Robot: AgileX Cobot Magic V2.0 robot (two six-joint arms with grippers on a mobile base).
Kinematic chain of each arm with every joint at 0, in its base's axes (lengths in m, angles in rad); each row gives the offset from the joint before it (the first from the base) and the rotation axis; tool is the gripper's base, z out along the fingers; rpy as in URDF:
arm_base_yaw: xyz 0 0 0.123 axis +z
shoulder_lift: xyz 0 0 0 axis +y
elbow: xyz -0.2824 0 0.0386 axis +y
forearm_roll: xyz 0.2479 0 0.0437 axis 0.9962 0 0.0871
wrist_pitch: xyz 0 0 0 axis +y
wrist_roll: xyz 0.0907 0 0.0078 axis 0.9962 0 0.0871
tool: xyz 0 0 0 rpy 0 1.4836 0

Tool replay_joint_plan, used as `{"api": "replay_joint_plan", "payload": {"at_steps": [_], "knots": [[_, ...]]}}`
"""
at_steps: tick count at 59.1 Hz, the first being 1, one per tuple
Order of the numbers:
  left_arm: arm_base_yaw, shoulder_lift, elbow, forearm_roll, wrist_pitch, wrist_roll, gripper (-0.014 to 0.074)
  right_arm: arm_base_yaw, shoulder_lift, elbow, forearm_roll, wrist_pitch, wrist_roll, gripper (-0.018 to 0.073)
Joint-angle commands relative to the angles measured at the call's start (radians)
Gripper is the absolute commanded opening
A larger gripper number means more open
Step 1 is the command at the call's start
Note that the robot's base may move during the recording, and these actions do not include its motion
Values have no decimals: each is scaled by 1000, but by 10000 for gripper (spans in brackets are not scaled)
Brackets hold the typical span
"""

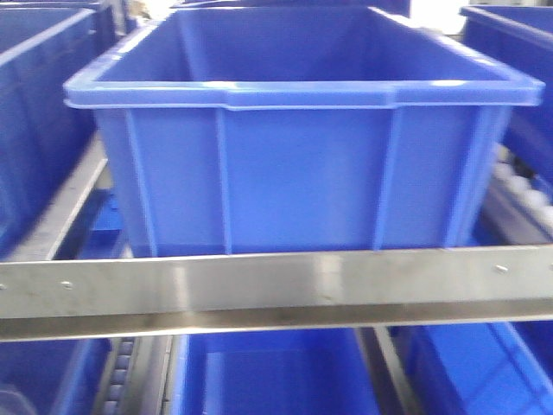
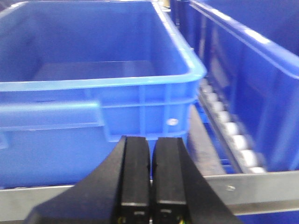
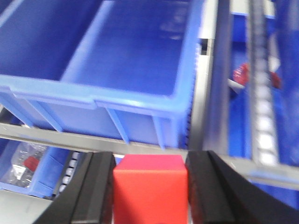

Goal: Pick red cube and place on left shelf
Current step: 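Move the right gripper with the red cube over a blue crate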

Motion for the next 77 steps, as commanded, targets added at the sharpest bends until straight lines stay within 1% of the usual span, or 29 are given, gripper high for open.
{"api": "replay_joint_plan", "payload": {"at_steps": [1, 77], "knots": [[-6, -16, 23, -3, -88, -1, 102, -1, 0, -25, 4, -75, -9, 54], [-6, -16, 23, -3, -88, -1, 102, -1, 0, -25, 4, -75, -9, 54]]}}
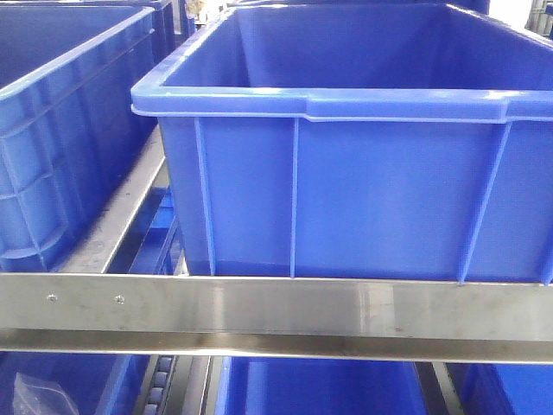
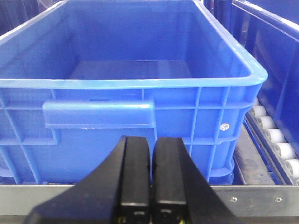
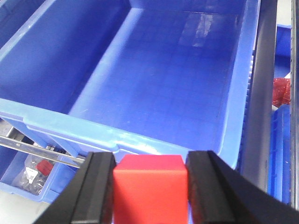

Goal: Pick red cube and place on left shelf
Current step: 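Move the right gripper with the red cube over a blue crate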

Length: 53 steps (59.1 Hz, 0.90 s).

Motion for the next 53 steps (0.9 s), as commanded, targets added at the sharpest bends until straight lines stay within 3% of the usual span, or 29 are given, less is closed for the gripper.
{"api": "replay_joint_plan", "payload": {"at_steps": [1, 53], "knots": [[-6, -16, 23, -3, -88, -1, 102, -1, 0, -25, 4, -75, -9, 54], [-6, -16, 23, -3, -88, -1, 102, -1, 5, -25, 4, -79, -9, 54]]}}
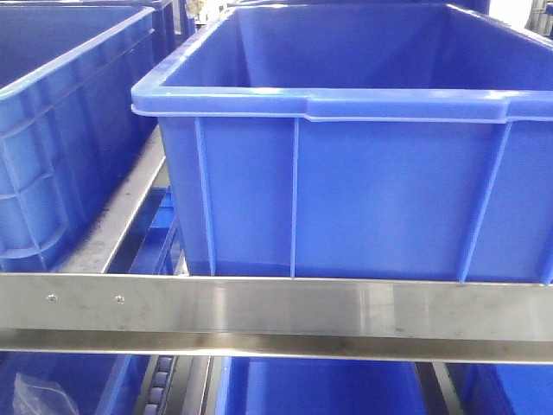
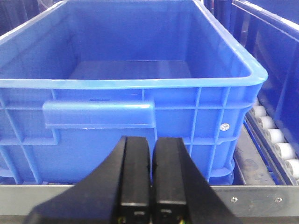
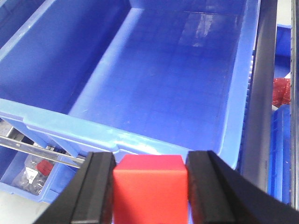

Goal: Pick red cube and place on left shelf

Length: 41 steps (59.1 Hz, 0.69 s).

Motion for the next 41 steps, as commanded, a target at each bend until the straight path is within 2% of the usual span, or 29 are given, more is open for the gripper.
{"api": "replay_joint_plan", "payload": {"at_steps": [1, 13, 29, 32, 35, 41], "knots": [[-6, -16, 23, -3, -88, -1, 102, -1, 11, -25, 4, -86, -9, 54], [-6, -16, 23, -3, -88, -1, 102, 0, 134, -57, 4, -178, -9, 54], [-6, -16, 23, -3, -88, -1, 102, 26, 465, -271, 4, -321, -9, 70], [-6, -16, 23, -3, -88, -1, 102, 35, 525, -318, 4, -331, -9, 121], [-6, -16, 23, -3, -88, -1, 102, 45, 584, -365, 4, -332, -9, 218], [-6, -16, 23, -3, -88, -1, 102, 63, 693, -456, 4, -331, -9, 500]]}}
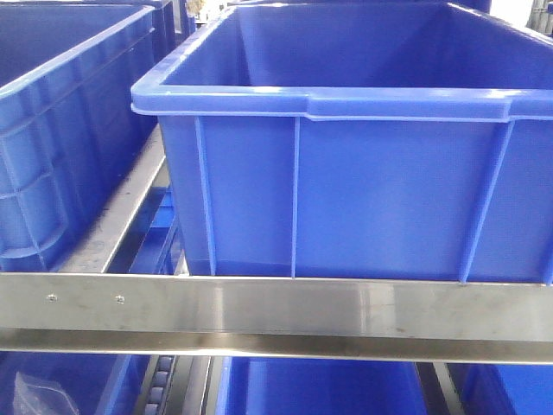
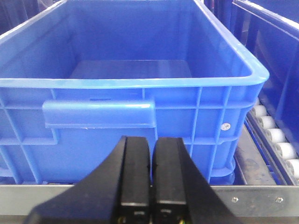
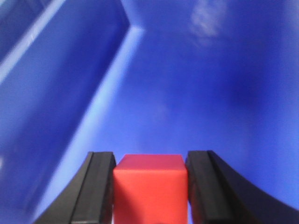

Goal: Pick red cube and place on left shelf

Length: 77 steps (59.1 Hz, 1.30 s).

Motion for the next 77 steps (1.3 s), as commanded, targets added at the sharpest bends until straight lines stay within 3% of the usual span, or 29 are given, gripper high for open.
{"api": "replay_joint_plan", "payload": {"at_steps": [1, 5, 20, 24, 31, 34, 38, 77], "knots": [[-6, -16, 23, -3, -88, -1, 102, 15, 49, -102, 4, -88, -9, 545], [-6, -16, 23, -3, -88, -1, 102, 22, 99, -143, 4, -89, -9, 629], [-6, -16, 23, -3, -88, -1, 102, 25, 140, -167, 4, -113, -9, 517], [-6, -16, 23, -3, -88, -1, 102, 25, 133, -167, 4, -116, -9, 407], [-6, -16, 23, -3, -88, -1, 102, 26, 109, -167, 4, -117, -9, 23], [-6, -16, 23, -3, -88, -1, 102, 27, 95, -166, 6, -121, -9, 81], [-6, -16, 23, -3, -88, -1, 102, 30, 69, -164, 6, -129, -9, 42], [-6, -16, 23, -3, -88, -1, 102, 34, 33, -164, 6, -136, -9, 48]]}}
